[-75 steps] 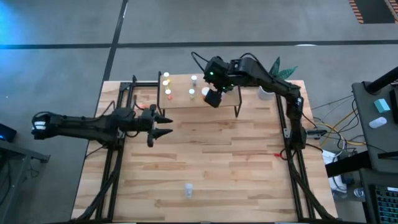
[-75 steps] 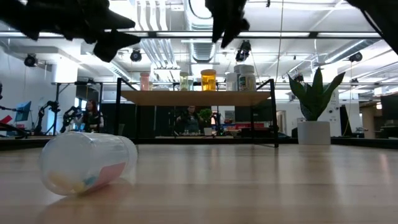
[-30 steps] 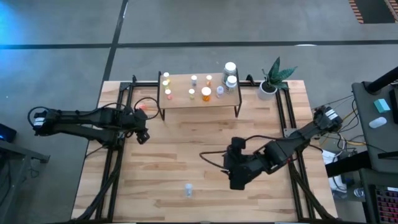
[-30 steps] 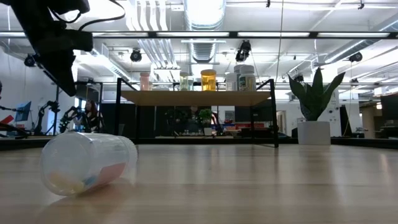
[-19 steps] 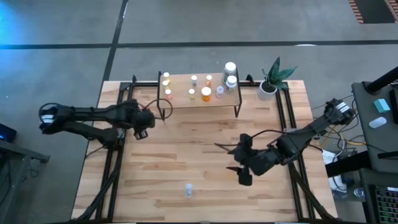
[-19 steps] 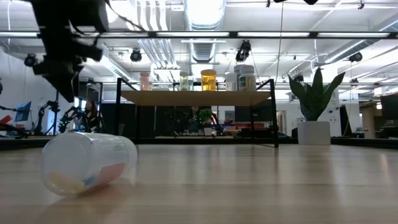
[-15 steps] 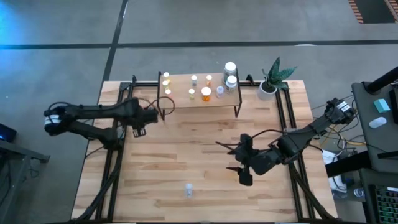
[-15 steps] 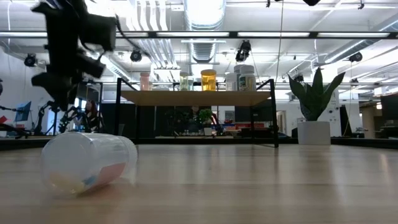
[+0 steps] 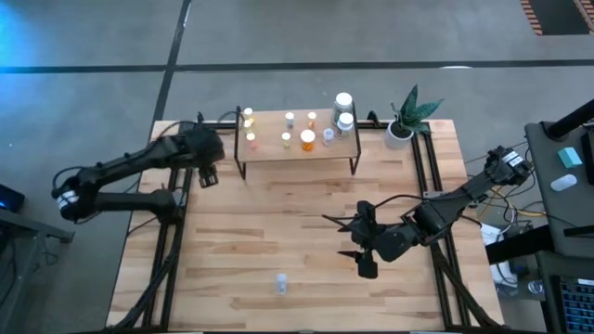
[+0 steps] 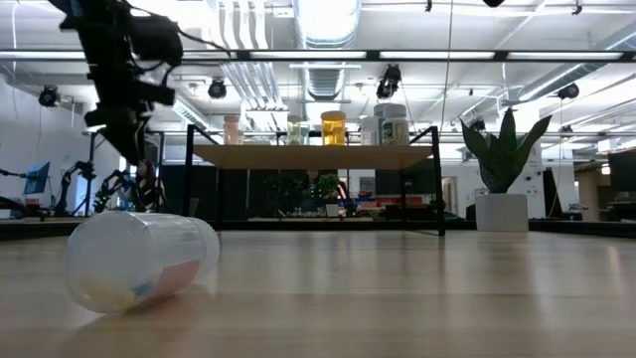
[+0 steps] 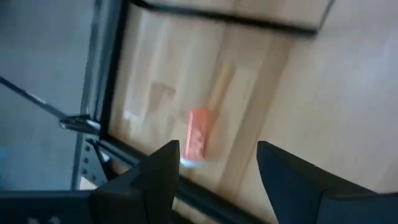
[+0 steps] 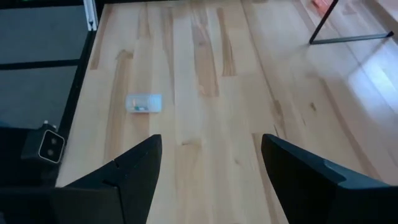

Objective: Pick and place medicine bottles onto shelf by color
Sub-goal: Put the pink pill bottle on the shelf

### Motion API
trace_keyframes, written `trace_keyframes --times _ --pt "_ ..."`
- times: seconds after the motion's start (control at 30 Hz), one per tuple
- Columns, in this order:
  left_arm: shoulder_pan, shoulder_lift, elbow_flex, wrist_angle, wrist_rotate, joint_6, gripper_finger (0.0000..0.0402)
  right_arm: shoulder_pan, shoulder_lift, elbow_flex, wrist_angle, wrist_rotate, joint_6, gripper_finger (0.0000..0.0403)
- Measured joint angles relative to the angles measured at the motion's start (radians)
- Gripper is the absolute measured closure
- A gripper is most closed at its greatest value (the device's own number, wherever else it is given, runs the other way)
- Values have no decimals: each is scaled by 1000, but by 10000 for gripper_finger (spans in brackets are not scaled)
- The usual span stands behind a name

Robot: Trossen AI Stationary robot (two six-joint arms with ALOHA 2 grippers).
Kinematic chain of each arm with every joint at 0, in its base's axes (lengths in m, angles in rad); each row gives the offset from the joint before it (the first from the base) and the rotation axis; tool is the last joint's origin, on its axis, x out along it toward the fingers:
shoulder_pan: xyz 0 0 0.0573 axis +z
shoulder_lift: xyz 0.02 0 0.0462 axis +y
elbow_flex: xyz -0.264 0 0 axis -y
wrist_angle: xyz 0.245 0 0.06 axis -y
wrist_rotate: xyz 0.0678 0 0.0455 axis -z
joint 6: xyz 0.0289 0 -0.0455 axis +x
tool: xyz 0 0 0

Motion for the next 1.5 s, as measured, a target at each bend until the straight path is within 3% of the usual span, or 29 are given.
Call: trace_keyframes --times 0.2,0.37,0.43,0.57,0.83,1.07,1.5 --pt "158 -76 0 14 110 -41 204 0 0 0 26 0 -17 138" --pt "402 -27 0 18 202 -106 204 0 0 0 40 0 -16 138" --pt "447 4 0 20 253 -79 204 0 0 0 40 0 -12 138" --pt "440 59 0 73 314 -44 204 0 0 0 42 1 -11 138" --pt "440 201 25 208 251 -233 204 0 0 0 45 8 10 138" --pt "433 342 21 191 195 -234 204 0 0 0 45 8 17 138" --pt "429 392 -24 178 157 -21 204 0 0 0 45 8 36 138"
